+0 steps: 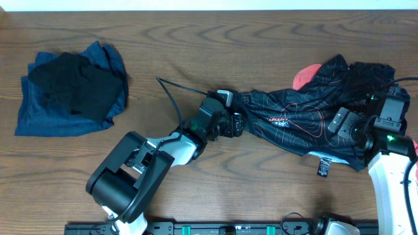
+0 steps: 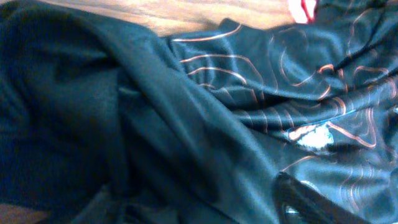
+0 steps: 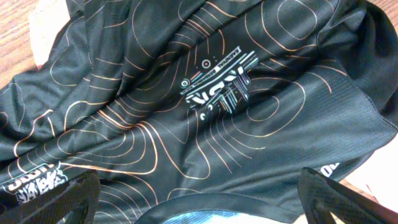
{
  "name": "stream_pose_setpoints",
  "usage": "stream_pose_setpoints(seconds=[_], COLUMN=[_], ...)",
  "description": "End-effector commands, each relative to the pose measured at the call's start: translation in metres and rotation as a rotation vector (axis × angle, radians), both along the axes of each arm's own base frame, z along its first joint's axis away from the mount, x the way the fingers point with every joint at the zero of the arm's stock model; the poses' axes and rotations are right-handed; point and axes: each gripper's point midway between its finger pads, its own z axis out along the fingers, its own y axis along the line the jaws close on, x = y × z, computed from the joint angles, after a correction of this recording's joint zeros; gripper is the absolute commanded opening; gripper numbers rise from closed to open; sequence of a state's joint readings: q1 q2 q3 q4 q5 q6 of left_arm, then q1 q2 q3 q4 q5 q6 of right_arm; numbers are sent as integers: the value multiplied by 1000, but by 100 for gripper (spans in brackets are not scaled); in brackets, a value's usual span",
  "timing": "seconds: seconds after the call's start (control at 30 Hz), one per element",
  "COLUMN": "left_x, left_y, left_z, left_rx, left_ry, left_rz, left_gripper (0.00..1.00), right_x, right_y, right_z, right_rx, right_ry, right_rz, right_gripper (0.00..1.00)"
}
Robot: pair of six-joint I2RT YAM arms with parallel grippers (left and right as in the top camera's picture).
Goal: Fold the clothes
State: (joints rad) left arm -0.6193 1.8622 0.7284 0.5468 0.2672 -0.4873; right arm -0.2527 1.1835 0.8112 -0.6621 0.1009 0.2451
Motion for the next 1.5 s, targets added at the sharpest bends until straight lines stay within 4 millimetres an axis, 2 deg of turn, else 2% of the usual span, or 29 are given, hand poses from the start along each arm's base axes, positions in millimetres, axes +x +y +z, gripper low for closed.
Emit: stream_pose_setpoints(seconds=[0.0, 0.03, 0.1, 0.13, 0.23, 0.3, 0.43, 0.5, 0.6, 0.67, 0.7, 0.73, 0.77, 0.8, 0.83, 0.87, 0.93, 1.0, 1.13, 1.27, 1.37, 1.47], left_x=[2, 4, 10, 14, 24, 34, 59, 77, 104, 113, 115, 114, 112, 107, 103, 96, 79, 64, 33, 5, -7, -10], left_y=[9, 9, 10, 12, 26, 41, 84, 117, 180, 210, 219, 226, 232, 237, 238, 238, 228, 212, 175, 143, 125, 122], left_z=[-17, -14, -9, -8, -3, 8, 55, 92, 140, 155, 154, 149, 142, 130, 120, 108, 87, 75, 59, 44, 32, 14], left_rx=[46, 37, 22, 18, 17, 12, 34, 59, 69, 74, 83, 96, 109, 128, 143, 161, 164, 140, 101, 133, 158, 202], left_ry=[18, 6, -15, -20, -27, -35, -161, -280, -391, -408, -395, -370, -340, -291, -249, -194, -87, -5, 122, 197, 223, 273], left_rz=[44, 47, 58, 66, 101, 142, 197, 247, 425, 493, 511, 526, 535, 539, 538, 531, 476, 410, 274, 175, 128, 197], left_gripper=[52, 41, 10, 6, 6, 6, 6, 6, 6, 6, 6, 11, 37, 69, 90, 98, 98, 98, 98, 98, 98, 98], right_x=[0, 0, 0, 0, 1, 0, 1, 1, 1, 1, 1, 1, 1, 1, 0, 0, 0, 0, 0, 0, 0, 0], right_y=[-2, -2, -2, -2, -2, -2, -3, -3, -3, -3, -3, -3, -3, -3, -2, -2, -2, -2, -2, -2, -2, -2], right_z=[3, 3, 3, 3, 4, 3, 4, 4, 4, 4, 4, 4, 4, 4, 3, 3, 3, 3, 3, 3, 3, 3], right_rx=[7, 7, 7, 7, 7, 6, 6, 6, 6, 6, 6, 6, 7, 7, 7, 7, 7, 7, 7, 7, 7, 7], right_ry=[-14, -14, -14, -14, -14, -14, -14, -14, -14, -14, -14, -14, -14, -14, -13, -13, -13, -13, -13, -13, -13, -13], right_rz=[-19, -19, -19, -19, -19, -19, -19, -19, -19, -19, -19, -19, -19, -19, -19, -19, -19, -19, -19, -19, -19, -18], right_gripper=[99, 99, 99, 99, 99, 99, 99, 99, 99, 99, 99, 99, 99, 99, 99, 99, 99, 99, 99, 99, 99, 99])
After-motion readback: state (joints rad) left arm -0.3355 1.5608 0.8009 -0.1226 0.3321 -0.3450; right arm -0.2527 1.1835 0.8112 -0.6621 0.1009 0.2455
